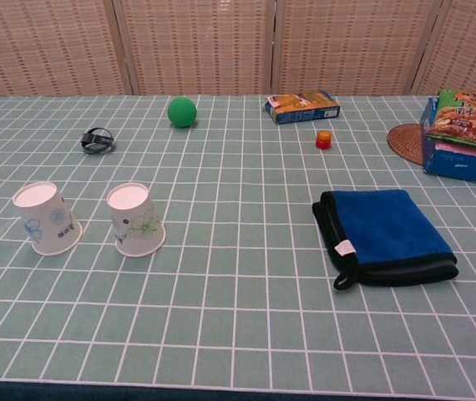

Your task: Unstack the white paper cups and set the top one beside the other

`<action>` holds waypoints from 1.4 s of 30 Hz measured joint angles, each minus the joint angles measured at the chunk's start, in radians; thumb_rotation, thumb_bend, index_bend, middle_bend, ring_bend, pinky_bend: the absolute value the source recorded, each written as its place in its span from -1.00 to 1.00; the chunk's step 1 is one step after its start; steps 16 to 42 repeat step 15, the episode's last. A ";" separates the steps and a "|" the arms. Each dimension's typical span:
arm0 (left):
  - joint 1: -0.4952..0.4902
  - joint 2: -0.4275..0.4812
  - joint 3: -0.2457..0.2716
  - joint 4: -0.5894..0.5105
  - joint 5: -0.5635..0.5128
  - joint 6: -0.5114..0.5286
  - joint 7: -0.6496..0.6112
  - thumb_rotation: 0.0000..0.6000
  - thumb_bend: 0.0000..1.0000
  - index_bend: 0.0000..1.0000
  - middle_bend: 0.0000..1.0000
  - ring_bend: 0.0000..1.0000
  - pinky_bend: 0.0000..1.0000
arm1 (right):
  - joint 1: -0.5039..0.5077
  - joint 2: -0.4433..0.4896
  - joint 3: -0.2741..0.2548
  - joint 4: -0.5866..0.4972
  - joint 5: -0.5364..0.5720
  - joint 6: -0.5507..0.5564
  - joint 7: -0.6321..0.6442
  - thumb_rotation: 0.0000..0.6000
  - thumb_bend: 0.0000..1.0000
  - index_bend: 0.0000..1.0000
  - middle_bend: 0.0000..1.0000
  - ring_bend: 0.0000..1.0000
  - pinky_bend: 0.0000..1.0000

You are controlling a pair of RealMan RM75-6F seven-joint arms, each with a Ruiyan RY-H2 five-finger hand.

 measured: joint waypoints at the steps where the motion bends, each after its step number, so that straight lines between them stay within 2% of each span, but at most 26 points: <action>1: 0.015 -0.009 -0.002 0.027 0.015 0.016 -0.027 1.00 -0.41 -0.89 -1.00 -1.00 -1.00 | -0.001 -0.004 0.001 0.000 0.003 0.001 -0.003 1.00 -0.38 -0.98 -1.00 -1.00 -1.00; 7: 0.044 -0.030 -0.031 0.105 0.085 0.041 -0.084 1.00 -0.41 -0.88 -1.00 -1.00 -1.00 | -0.007 -0.005 0.012 -0.005 0.017 0.013 0.002 1.00 -0.38 -0.99 -1.00 -1.00 -1.00; 15: 0.056 -0.037 -0.055 0.101 0.083 -0.001 -0.057 1.00 -0.41 -0.88 -1.00 -1.00 -1.00 | 0.004 -0.005 0.013 -0.004 0.012 -0.008 -0.009 1.00 -0.38 -0.99 -1.00 -1.00 -1.00; 42: 0.056 -0.037 -0.055 0.101 0.083 -0.001 -0.057 1.00 -0.41 -0.88 -1.00 -1.00 -1.00 | 0.004 -0.005 0.013 -0.004 0.012 -0.008 -0.009 1.00 -0.38 -0.99 -1.00 -1.00 -1.00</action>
